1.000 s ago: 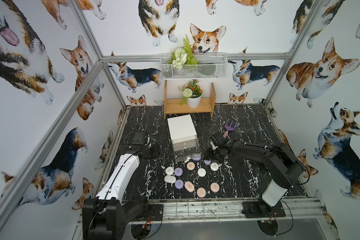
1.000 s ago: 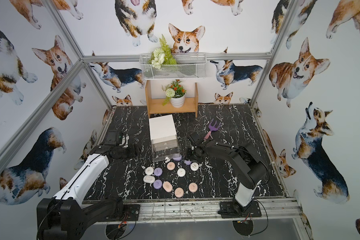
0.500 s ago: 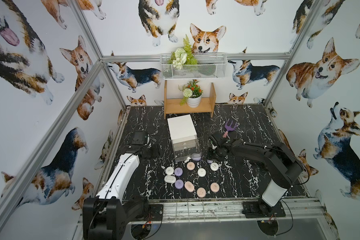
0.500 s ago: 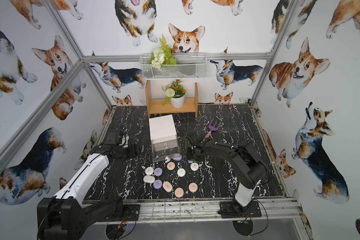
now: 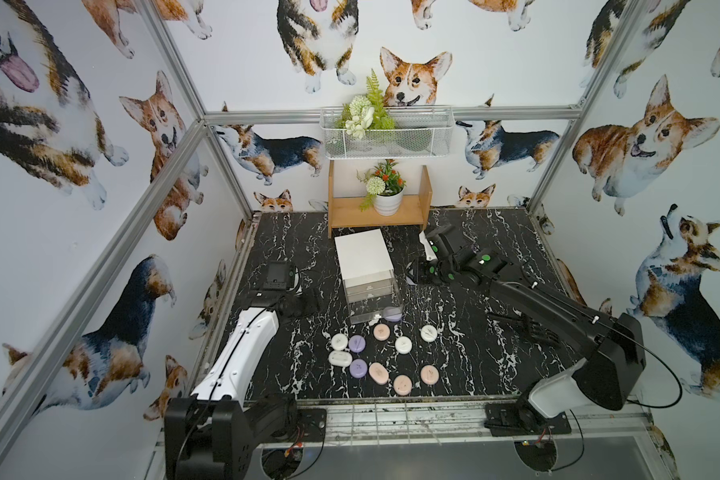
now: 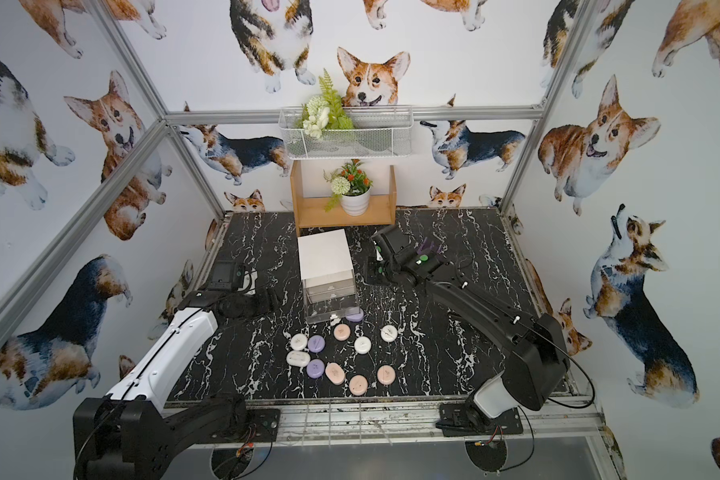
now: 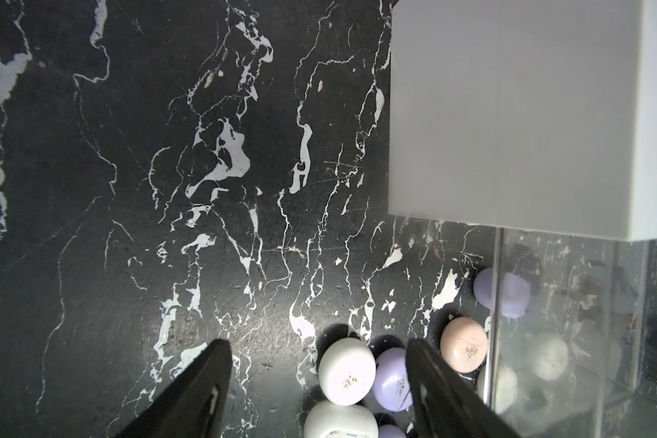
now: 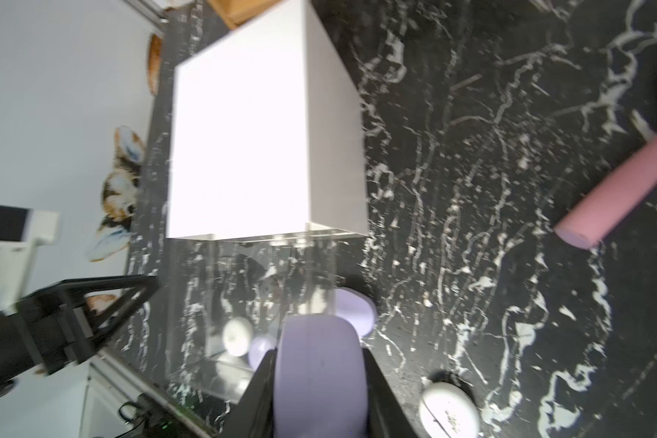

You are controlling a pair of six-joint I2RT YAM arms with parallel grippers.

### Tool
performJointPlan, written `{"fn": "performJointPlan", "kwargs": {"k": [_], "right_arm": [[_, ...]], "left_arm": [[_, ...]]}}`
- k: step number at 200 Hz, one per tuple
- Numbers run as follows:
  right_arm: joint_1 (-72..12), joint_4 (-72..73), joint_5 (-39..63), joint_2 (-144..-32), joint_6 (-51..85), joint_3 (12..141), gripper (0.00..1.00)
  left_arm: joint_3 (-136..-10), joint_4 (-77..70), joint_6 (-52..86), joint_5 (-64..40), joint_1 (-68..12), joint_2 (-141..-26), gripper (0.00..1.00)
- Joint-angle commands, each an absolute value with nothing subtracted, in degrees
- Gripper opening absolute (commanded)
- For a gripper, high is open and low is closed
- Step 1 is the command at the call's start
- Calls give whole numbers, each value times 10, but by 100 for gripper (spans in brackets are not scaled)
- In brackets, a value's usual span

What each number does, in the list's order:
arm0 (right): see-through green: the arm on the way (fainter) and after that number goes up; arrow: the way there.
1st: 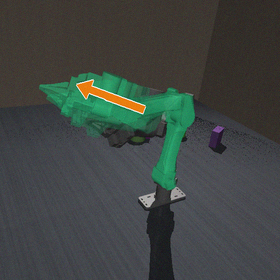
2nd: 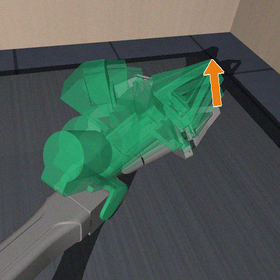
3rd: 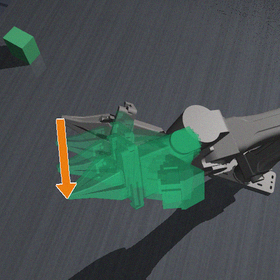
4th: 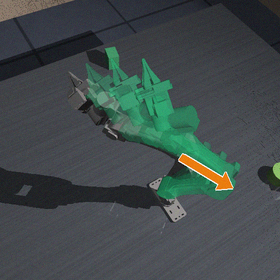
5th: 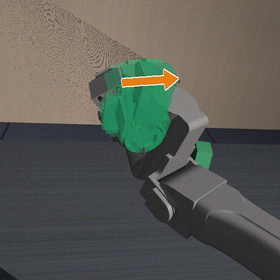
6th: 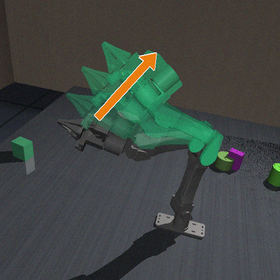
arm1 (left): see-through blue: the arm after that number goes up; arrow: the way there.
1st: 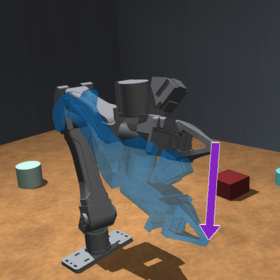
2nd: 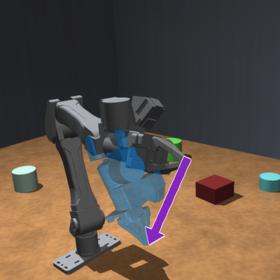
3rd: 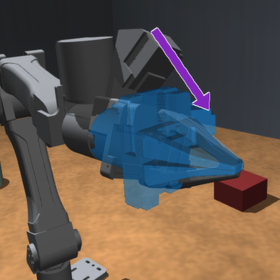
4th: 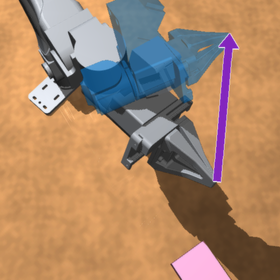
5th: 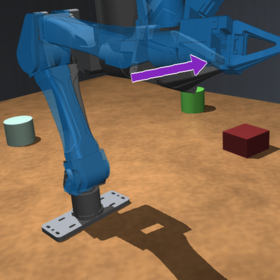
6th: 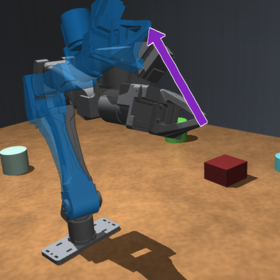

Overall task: Put the bluetooth earphones in the drawer according to color
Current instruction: Place the bluetooth earphone in the drawer.

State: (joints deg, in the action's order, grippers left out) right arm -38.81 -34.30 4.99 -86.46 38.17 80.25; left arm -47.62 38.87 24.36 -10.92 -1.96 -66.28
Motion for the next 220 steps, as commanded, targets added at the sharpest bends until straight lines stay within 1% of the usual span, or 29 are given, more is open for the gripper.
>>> {"fn": "performJointPlan", "kwargs": {"k": [1, 25, 58, 104, 160, 188, 220], "right_arm": [[-411, -390, 81, -894, 359, 857, 24], [-443, -389, 98, -937, 362, 900, 23], [-471, -374, 117, -984, 375, 926, 23], [-490, -364, 134, -1036, 385, 944, 23], [-493, -355, 141, -1089, 392, 953, 23], [-493, -353, 143, -1110, 394, 964, 26], [-493, -353, 150, -1129, 395, 978, 34]], "left_arm": [[-473, 378, 247, -117, -19, -660, 78], [-472, 377, 249, -121, -19, -658, 78], [-473, 381, 248, -118, -19, -655, 78], [-473, 381, 247, -119, -18, -656, 78], [-469, 379, 246, -119, -17, -654, 78], [-468, 379, 244, -119, -15, -655, 78], [-468, 380, 244, -121, -13, -654, 78]]}}
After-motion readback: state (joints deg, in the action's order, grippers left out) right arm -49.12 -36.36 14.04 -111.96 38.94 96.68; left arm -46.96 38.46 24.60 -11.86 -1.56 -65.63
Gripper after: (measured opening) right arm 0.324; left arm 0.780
